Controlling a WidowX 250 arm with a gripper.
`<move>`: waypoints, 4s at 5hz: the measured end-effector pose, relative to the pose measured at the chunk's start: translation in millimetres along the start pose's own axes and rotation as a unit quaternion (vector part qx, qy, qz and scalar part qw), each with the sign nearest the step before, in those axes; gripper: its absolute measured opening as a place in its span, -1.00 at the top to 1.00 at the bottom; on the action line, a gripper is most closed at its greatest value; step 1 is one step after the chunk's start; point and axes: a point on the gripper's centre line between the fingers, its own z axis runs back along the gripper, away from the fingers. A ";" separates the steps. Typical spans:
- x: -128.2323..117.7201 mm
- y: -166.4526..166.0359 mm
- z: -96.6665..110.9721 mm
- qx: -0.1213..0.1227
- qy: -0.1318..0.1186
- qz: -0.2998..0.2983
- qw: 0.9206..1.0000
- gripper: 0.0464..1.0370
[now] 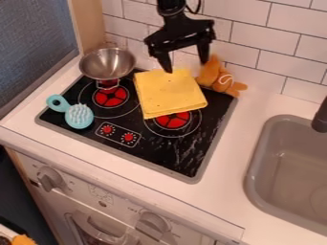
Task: Move the stuff toy to the lower right side of the burner
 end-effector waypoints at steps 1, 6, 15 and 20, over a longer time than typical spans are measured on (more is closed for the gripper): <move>-1.6 -13.1 -2.1 -0.006 -0.017 -0.035 0.999 -0.92; -8.0 -44.4 -41.5 0.018 -0.044 -0.151 0.987 -0.92; -16.7 -62.5 -25.3 -0.018 -0.042 -0.173 0.984 0.34; -96.7 0.2 36.1 -0.037 -0.009 -0.155 0.987 0.45</move>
